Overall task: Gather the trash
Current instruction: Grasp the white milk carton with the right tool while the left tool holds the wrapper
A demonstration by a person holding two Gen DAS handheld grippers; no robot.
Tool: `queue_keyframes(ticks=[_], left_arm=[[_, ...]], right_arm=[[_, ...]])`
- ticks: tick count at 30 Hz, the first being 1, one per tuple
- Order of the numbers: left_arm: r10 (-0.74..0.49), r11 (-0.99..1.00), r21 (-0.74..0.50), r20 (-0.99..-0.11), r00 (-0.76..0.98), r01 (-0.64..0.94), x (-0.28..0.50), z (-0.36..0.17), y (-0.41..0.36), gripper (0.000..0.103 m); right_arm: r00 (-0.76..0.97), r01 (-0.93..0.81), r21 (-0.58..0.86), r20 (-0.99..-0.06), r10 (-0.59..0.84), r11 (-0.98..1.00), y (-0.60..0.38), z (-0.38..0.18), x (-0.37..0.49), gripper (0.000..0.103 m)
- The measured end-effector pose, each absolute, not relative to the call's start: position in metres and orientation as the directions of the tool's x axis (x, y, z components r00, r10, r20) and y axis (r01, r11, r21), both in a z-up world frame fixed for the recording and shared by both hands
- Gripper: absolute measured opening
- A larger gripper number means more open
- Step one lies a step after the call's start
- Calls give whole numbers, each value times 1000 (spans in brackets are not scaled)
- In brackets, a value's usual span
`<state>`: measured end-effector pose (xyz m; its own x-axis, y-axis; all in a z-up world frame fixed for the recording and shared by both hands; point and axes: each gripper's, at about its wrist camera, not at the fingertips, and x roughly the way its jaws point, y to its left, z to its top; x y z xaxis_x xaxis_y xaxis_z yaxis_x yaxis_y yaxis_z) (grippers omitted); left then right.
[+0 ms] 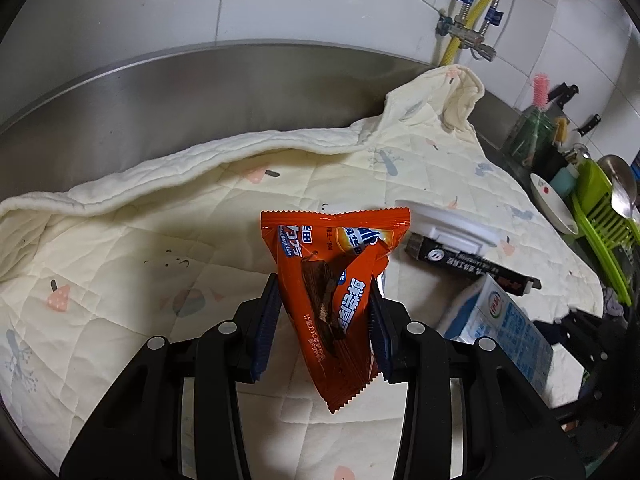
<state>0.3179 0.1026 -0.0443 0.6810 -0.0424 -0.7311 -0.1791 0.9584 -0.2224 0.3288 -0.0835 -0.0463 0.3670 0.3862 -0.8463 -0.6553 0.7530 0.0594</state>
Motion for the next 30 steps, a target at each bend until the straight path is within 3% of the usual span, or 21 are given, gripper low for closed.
queue_keyframes(ticks=[11,20,27,30], left_arm=[[-129,963,-258,-688,714,-74,298,-16,68,40],[-237,961,-271,-720,652,51,279,-14,11,40],[-229,968,-239,-719,656,76,263,-5,-6,40],[-216,971,-231,-720,660,67,260,-2,-2,40]], right_arm=[[435,-494,120,-823,365,861,-153,-36,265,66],[483,-404,177,-792,374,898,-203,-30,236,64],[430,-401,182,-828,360,898,-206,-44,234,64],[427,-397,175,-834,350,901,-202,-47,236,79]])
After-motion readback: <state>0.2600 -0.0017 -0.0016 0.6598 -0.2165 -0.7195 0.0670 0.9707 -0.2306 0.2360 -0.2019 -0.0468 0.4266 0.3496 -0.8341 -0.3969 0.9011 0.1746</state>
